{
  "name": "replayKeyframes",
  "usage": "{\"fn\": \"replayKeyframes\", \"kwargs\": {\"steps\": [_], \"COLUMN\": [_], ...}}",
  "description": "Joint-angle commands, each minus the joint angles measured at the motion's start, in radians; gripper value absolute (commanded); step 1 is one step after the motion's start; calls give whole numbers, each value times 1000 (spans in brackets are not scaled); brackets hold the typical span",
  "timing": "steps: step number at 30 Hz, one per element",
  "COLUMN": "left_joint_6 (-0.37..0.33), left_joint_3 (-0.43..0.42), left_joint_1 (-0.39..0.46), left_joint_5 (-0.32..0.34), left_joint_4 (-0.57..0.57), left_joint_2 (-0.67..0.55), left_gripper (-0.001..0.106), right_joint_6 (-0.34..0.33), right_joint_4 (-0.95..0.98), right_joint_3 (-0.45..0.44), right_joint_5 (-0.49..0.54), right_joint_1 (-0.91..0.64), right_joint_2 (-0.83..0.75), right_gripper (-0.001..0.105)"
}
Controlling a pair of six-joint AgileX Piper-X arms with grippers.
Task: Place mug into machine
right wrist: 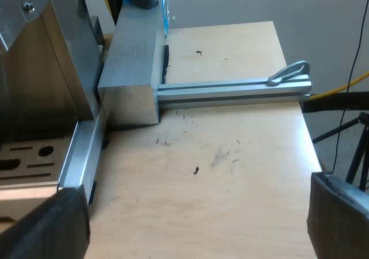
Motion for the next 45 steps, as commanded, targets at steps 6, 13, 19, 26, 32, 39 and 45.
{"fn": "replayKeyframes", "kwargs": {"steps": [6,13,19,26,32,39,45], "left_joint_6": [-2,-2,-2,-2,-2,-2,-2], "left_joint_3": [242,333,351,351,354,354,354], "left_joint_1": [2,2,2,2,2,2,2], "left_joint_5": [-15,-9,-9,-9,-9,-9,-9], "left_joint_4": [-304,-316,-318,-318,-320,-320,-320], "left_joint_2": [-137,-136,-136,-136,-136,-136,-136], "left_gripper": [85,85,85,85,85,85,85], "right_joint_6": [-4,19,22,22,22,22,22], "right_joint_4": [-17,-22,-68,-68,-68,-68,-68], "right_joint_3": [116,241,262,262,262,262,262], "right_joint_5": [-10,-10,-10,-3,-2,-2,-2], "right_joint_1": [3,3,3,3,3,3,3], "right_joint_2": [-44,-44,-43,-43,-43,-43,-43], "right_gripper": [78,78,78,78,78,78,78]}}
